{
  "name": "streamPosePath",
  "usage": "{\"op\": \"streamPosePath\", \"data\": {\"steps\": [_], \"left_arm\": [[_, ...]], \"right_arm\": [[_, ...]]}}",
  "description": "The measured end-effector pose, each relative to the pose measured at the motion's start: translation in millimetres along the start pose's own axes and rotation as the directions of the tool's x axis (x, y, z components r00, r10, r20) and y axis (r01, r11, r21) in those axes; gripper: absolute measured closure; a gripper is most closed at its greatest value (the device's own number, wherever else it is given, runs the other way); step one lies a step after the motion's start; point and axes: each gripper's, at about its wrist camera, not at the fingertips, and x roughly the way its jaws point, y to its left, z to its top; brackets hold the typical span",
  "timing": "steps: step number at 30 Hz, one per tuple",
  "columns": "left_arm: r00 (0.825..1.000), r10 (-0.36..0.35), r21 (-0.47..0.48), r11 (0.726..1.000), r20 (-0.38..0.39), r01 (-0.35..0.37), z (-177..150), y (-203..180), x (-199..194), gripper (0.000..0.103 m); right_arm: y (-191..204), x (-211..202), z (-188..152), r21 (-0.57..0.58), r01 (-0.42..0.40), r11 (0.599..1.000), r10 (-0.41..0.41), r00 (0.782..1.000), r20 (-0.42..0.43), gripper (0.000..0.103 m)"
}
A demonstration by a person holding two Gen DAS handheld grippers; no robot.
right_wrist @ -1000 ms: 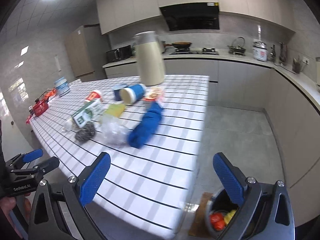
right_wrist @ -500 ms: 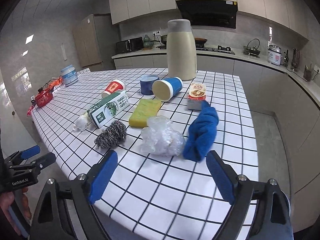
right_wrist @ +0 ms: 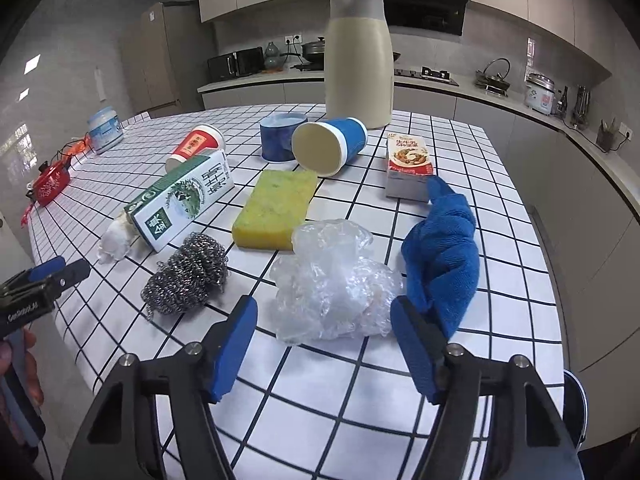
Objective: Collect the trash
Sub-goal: 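Grasp the white tissue with the left tool while the right tool grasps the clear plastic bag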
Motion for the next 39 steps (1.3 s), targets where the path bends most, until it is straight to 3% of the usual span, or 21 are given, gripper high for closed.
{"op": "streamPosePath", "data": {"steps": [4, 9, 10, 11, 13, 16, 20, 30, 39], "left_arm": [[0.998, -0.029, 0.009, 1.000, -0.058, 0.030, 11, 3, 25, 0.026], [0.994, -0.060, 0.007, 0.998, -0.092, 0.061, 16, 4, 39, 0.036], [0.994, -0.053, 0.010, 0.998, -0.092, 0.054, 17, 5, 41, 0.045], [0.995, -0.047, 0.015, 0.999, -0.084, 0.048, 17, 5, 40, 0.060], [0.995, -0.062, 0.002, 0.998, -0.078, 0.062, 17, 8, 39, 0.071], [0.994, -0.090, -0.022, 0.996, -0.065, 0.088, 16, 14, 35, 0.086], [0.995, -0.101, -0.030, 0.995, -0.022, 0.100, 17, 13, 24, 0.091], [0.996, -0.073, -0.012, 0.997, 0.043, 0.073, 12, 0, -17, 0.092], [0.990, -0.109, 0.035, 0.994, 0.087, 0.107, 4, -43, -57, 0.092]], "right_arm": [[2, 18, 5, -0.004, 0.010, 1.000, -0.010, 1.000, -0.017, 0.043], [-1, 31, 10, 0.007, -0.006, 1.000, 0.006, 1.000, -0.023, 0.065], [-2, 32, 11, 0.011, -0.013, 1.000, 0.013, 1.000, -0.022, 0.066], [-2, 33, 12, 0.013, -0.017, 1.000, 0.017, 1.000, -0.021, 0.070], [-4, 33, 12, 0.023, -0.028, 0.999, 0.029, 0.999, -0.016, 0.080], [-5, 30, 11, 0.030, -0.030, 0.999, 0.031, 0.999, -0.011, 0.081], [-7, 21, 12, 0.041, -0.040, 0.998, 0.039, 0.999, 0.015, 0.083], [-13, -6, 12, 0.057, -0.067, 0.996, 0.064, 0.996, 0.058, 0.083], [-36, -52, 3, 0.082, -0.072, 0.994, 0.064, 0.992, 0.105, 0.083]]}}
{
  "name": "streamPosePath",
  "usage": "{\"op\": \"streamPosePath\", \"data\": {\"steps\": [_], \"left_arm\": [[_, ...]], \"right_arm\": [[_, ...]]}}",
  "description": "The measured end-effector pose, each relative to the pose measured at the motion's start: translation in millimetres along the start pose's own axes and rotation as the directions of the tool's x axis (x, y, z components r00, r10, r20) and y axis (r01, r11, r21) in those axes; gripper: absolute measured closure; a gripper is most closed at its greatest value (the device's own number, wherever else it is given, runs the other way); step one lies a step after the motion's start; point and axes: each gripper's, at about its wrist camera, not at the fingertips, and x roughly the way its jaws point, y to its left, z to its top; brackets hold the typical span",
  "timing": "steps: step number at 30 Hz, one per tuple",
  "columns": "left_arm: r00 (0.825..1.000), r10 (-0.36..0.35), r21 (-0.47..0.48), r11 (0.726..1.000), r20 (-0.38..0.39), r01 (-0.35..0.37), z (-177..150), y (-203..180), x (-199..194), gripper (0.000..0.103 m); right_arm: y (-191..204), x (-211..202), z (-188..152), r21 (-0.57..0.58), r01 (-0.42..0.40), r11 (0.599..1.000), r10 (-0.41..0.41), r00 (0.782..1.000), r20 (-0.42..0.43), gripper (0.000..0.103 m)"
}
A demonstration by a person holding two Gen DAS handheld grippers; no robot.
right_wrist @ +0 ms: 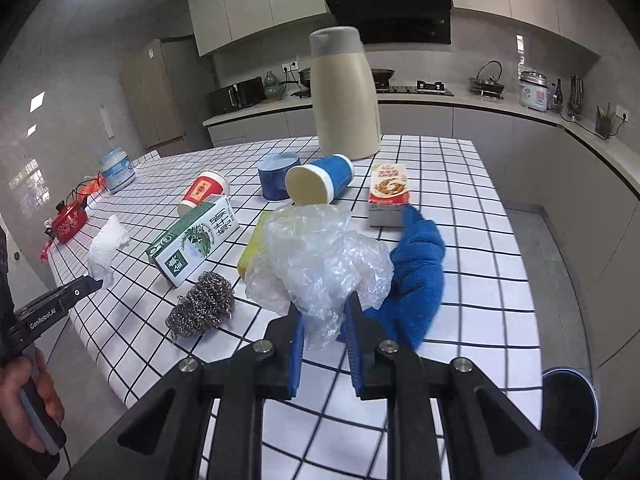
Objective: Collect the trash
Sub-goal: 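Grasp the white tissue with the left tool while the right tool grasps the clear plastic bag, then carry the tissue and plastic bag over the bin and open both tools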
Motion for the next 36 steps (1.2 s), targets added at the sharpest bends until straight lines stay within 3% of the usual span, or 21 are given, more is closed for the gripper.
{"op": "streamPosePath", "data": {"steps": [17, 36], "left_arm": [[0.995, -0.098, 0.122, 0.987, -0.022, 0.100, -27, -142, -21, 0.092], [0.961, -0.257, 0.202, 0.940, -0.106, 0.274, -70, -298, -25, 0.092]], "right_arm": [[-100, -100, -29, 0.076, 0.087, 0.993, -0.089, 0.995, 0.036, 0.083], [-235, -184, -77, 0.164, 0.192, 0.968, -0.196, 0.981, 0.007, 0.083]]}}
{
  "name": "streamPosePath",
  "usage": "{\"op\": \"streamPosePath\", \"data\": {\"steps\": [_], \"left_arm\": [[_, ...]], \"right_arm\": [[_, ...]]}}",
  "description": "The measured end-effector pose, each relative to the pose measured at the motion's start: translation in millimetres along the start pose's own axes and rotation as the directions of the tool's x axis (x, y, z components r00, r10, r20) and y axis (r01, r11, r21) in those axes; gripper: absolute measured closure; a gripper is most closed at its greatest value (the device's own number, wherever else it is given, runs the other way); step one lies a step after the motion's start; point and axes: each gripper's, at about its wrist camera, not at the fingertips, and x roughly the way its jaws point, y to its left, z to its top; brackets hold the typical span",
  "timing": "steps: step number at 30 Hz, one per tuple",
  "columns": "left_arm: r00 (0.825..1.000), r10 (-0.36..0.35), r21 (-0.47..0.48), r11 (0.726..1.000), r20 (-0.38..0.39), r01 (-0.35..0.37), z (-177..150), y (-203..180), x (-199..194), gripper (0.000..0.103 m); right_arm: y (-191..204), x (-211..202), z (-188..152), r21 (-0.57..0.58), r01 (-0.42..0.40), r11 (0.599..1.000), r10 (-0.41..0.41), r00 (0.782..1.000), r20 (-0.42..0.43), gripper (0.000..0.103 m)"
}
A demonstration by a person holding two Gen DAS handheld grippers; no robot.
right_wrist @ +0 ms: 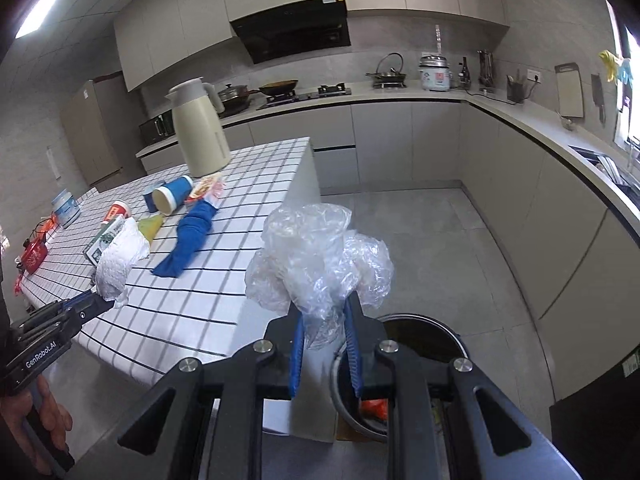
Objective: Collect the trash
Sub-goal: 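Carry the tissue and plastic bag over the bin and open both tools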
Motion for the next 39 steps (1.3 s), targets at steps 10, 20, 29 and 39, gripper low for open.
{"op": "streamPosePath", "data": {"steps": [10, 20, 29, 39], "left_arm": [[0.996, -0.063, 0.051, 0.996, -0.068, 0.066, -10, -74, 40, 0.092], [0.989, -0.054, 0.062, 0.996, -0.134, 0.063, -26, -118, 83, 0.091], [0.974, -0.001, 0.052, 0.999, -0.224, 0.013, -51, -134, 129, 0.091], [0.943, 0.033, -0.007, 0.999, -0.330, -0.038, -65, -131, 164, 0.035]], "right_arm": [[-77, 0, -26, 0.040, 0.035, 0.999, -0.033, 0.997, -0.064, 0.083], [-125, 20, -46, 0.050, 0.025, 0.998, -0.019, 0.992, -0.127, 0.083], [-145, 71, -62, 0.028, -0.041, 0.999, 0.046, 0.972, -0.232, 0.083], [-169, 148, -90, -0.044, 0.030, 0.999, -0.045, 0.921, -0.387, 0.021]]}}
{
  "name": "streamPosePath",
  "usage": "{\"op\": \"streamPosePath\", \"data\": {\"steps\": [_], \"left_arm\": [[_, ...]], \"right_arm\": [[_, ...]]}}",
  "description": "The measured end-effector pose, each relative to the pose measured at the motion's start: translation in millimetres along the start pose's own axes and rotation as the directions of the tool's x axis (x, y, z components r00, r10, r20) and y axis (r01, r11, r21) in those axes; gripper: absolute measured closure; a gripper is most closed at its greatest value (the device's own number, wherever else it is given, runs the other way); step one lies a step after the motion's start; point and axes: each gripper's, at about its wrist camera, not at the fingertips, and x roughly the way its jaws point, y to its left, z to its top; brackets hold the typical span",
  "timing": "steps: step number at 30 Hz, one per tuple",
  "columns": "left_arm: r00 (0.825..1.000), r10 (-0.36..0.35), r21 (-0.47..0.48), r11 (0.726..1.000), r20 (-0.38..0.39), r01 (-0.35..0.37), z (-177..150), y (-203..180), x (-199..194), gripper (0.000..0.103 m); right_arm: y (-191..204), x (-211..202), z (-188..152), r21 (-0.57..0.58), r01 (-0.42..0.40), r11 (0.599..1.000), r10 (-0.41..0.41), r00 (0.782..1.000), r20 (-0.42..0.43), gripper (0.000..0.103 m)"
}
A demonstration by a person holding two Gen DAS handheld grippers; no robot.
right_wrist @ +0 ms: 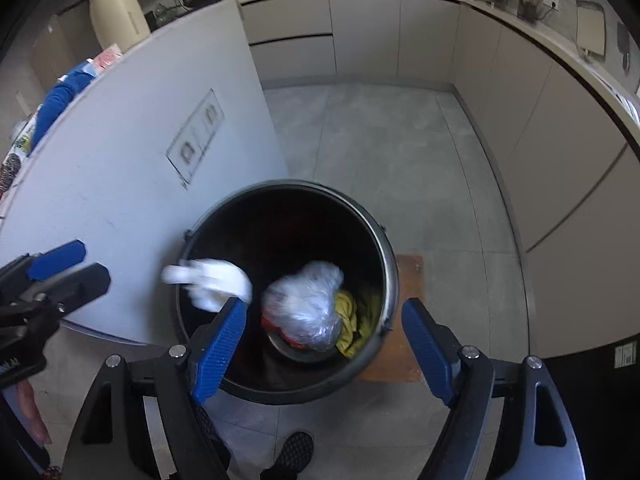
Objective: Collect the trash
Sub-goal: 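Carry the tissue and plastic bag over the bin and open both tools, then move both tools back from the bin toward the island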
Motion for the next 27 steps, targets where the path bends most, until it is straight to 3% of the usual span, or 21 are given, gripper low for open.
{"op": "streamPosePath", "data": {"steps": [4, 6, 8, 18, 27], "left_arm": [[1.000, 0.018, 0.013, 1.000, 0.024, -0.018, 2, -7, -5, 0.034], [0.999, 0.022, 0.021, 1.000, 0.030, -0.023, 2, -12, -7, 0.032], [0.999, 0.027, 0.035, 0.999, 0.035, -0.028, 3, -15, -8, 0.030], [0.998, 0.034, 0.045, 0.998, 0.060, -0.036, 9, -19, -12, 0.030], [0.993, 0.035, 0.045, 0.998, 0.115, -0.040, 16, -23, -40, 0.030]], "right_arm": [[-15, -1, -4, 0.035, 0.020, 0.999, -0.020, 1.000, -0.007, 0.019], [-19, -3, -4, 0.051, 0.033, 0.998, -0.033, 0.999, -0.003, 0.006], [-23, -4, -3, 0.061, 0.033, 0.998, -0.032, 0.999, -0.008, 0.000], [-26, -39, 4, 0.053, 0.061, 0.997, -0.064, 0.996, 0.059, 0.000], [-18, -79, 14, 0.042, 0.065, 0.997, -0.071, 0.988, 0.135, 0.000]]}}
